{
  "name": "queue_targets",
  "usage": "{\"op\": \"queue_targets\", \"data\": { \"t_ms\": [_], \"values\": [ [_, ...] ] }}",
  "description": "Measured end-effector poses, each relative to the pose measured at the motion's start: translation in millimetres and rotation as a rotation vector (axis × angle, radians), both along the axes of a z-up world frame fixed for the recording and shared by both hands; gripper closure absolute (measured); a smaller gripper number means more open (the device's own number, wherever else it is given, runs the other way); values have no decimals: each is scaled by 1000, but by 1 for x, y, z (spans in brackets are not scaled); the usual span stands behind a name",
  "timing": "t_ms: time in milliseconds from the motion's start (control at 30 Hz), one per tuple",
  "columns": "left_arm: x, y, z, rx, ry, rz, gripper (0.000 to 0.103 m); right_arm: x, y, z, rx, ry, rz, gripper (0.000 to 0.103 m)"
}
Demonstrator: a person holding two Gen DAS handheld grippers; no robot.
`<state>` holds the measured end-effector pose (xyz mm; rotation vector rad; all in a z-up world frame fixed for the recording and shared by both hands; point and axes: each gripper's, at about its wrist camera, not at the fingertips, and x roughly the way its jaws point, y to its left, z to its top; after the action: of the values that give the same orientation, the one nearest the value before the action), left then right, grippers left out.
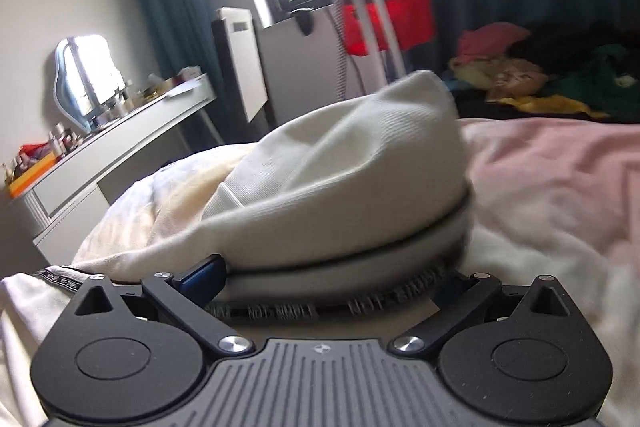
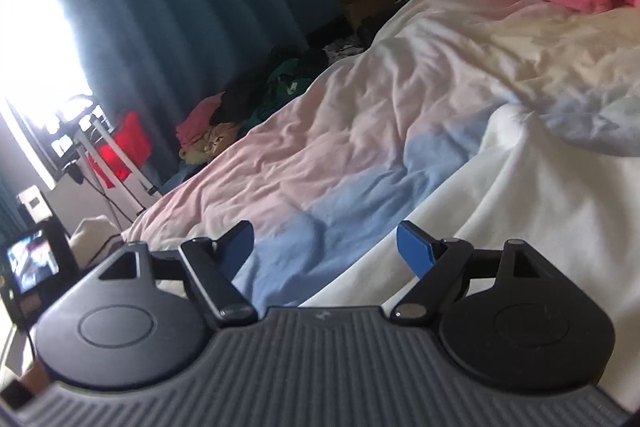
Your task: Fold clothes
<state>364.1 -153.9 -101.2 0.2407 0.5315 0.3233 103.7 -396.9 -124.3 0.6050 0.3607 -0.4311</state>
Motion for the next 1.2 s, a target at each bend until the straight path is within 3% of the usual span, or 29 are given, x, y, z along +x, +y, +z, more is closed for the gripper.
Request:
{"op": "queue_targets", "data": {
  "t_ms": [67, 100, 167, 267, 467, 533, 633, 700, 733, 800, 833, 933, 1067, 1200],
  "values": [
    [15, 6, 0, 13, -10, 26, 44, 7, 1, -7, -14, 17, -1, 22],
    [14, 15, 5, 7, -21, 11, 53, 10, 0, -8, -3, 11, 6, 22],
    [9, 42, 20, -64, -40, -23, 82, 14, 1, -10, 16, -3, 23, 22],
    [-5, 94, 51, -154, -91, -3, 86, 13, 11, -6, 16, -34, 62, 22],
    [-25, 210, 81, -217, -116, 189, 87, 11, 35, 2, -22, -52, 149, 23],
    [-32, 247, 74, -236, -91, 261, 87, 9, 41, 5, -38, -50, 165, 23],
    [-43, 289, 52, -315, -29, 279, 85, 7, 50, 10, -64, -51, 190, 23],
    [-51, 317, 37, -367, 12, 291, 82, 9, 58, 10, -79, -43, 224, 23],
    [-57, 324, 35, -382, 18, 286, 75, 11, 61, 9, -81, -33, 249, 23],
    [-73, 323, 41, -385, -5, 255, 61, 12, 69, 6, -84, -19, 283, 23],
    [-82, 321, 45, -374, -14, 247, 49, 13, 73, 5, -92, -18, 297, 23],
    [-109, 308, 62, -304, -43, 233, 27, 15, 83, 5, -110, -29, 354, 23],
    [-158, 279, 86, -330, -104, 139, 23, 8, 103, 8, -225, -83, 418, 23],
    [-210, 226, 107, -272, -139, 5, 18, 0, 115, 12, -257, -130, 480, 23]
  ]
}}
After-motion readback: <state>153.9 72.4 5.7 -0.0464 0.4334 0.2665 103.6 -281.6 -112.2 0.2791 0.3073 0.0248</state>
